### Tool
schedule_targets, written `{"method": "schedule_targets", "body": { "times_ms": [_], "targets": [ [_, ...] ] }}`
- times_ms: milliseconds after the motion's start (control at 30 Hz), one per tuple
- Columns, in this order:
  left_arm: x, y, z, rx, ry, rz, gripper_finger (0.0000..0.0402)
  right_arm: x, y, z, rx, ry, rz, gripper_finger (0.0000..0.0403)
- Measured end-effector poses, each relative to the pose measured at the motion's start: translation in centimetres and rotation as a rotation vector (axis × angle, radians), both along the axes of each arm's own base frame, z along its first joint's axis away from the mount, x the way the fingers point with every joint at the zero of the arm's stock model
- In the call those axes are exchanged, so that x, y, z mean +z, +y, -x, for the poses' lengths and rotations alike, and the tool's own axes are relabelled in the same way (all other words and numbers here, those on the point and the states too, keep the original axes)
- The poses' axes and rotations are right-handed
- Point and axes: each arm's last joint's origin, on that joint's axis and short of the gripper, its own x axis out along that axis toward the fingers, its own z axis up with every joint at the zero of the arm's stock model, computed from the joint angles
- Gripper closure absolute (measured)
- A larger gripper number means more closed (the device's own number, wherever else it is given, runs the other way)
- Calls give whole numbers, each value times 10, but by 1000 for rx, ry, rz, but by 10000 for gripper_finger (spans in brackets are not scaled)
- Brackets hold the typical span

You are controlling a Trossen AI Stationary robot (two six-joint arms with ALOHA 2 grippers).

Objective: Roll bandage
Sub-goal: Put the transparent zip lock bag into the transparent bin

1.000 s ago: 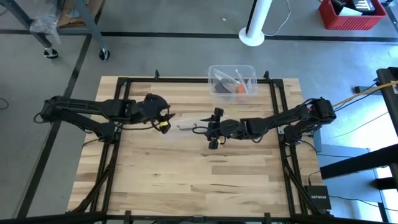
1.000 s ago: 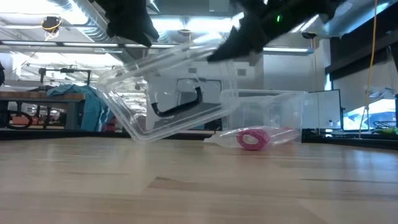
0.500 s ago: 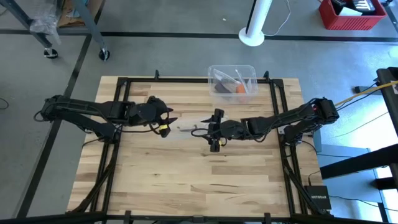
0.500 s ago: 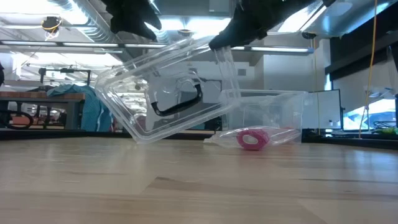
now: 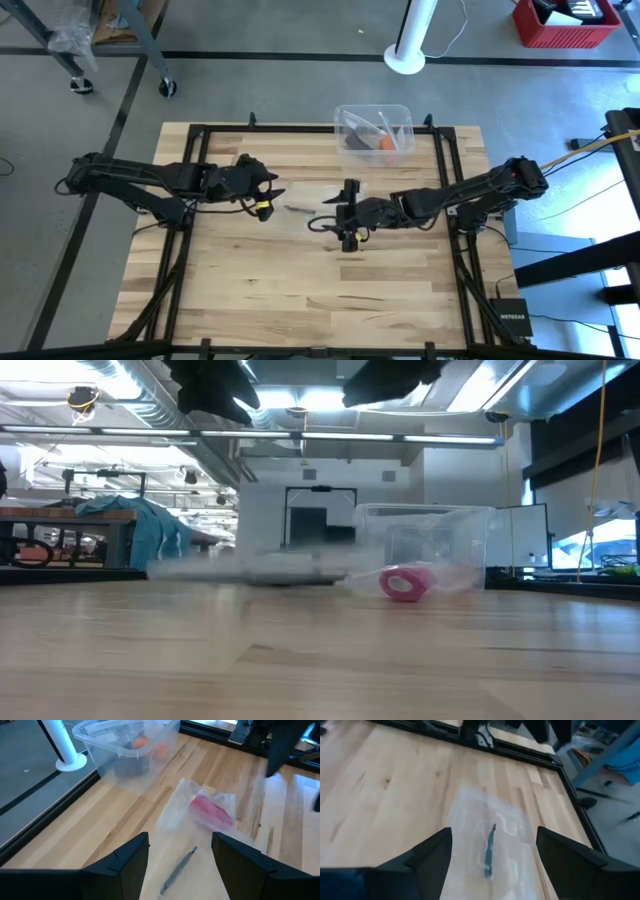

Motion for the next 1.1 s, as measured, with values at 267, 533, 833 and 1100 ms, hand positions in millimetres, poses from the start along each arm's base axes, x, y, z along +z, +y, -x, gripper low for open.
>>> {"method": "schedule_targets", "body": {
  "times_ms": [267, 533, 833, 1100],
  "targets": [
    [0, -1, 0, -2, 2, 0, 192, 21, 23, 20, 45, 220, 7, 113],
    [-1, -1, 0, 2, 5, 7, 192, -2, 28, 73, -96, 336, -33, 113],
    [-1, 0, 0, 7, 3, 11, 192, -73, 14, 93, -163, 299, -12, 113],
    [-4, 1, -2, 7, 21, 0, 192, -89, -2, 90, -153, 271, -11, 113]
  ]
}}
